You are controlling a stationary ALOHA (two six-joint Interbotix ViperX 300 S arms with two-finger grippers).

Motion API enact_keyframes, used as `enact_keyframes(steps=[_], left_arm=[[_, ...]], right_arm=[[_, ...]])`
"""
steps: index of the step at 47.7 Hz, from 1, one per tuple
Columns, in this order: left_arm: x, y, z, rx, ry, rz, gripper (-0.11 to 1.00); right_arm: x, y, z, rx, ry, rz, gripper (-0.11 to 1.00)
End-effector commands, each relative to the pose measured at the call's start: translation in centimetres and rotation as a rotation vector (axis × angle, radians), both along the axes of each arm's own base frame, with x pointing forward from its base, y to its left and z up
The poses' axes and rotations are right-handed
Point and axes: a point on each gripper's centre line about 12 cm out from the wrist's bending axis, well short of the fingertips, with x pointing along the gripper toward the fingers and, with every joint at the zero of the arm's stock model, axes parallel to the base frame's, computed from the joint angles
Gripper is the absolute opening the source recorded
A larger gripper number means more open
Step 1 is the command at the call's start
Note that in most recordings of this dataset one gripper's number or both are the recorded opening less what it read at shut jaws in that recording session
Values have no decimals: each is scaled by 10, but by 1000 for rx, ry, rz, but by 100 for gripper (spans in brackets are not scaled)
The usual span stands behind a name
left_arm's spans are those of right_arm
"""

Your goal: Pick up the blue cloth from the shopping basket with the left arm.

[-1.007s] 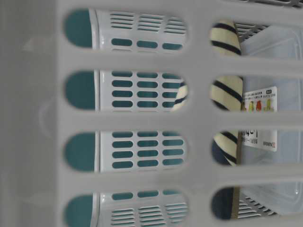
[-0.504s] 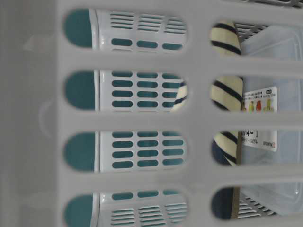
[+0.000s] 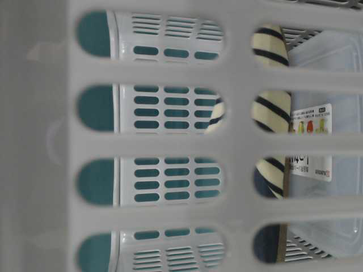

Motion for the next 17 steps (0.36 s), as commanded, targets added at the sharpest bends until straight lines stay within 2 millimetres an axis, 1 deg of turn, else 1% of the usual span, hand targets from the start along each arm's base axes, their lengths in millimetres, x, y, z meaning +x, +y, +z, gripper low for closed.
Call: enact_keyframes(steps=[1,7,17], left_arm=[[-14,5,9,-9,-78,2,13],[-18,6,-5,-12,-93,3,12],[-15,6,-9,-18,-141,-2,13]], right_arm=[[1,0,3,8,-12,-2,69],[1,0,2,6,-8,-1,69],[1,0,3,8,-9,-1,69]])
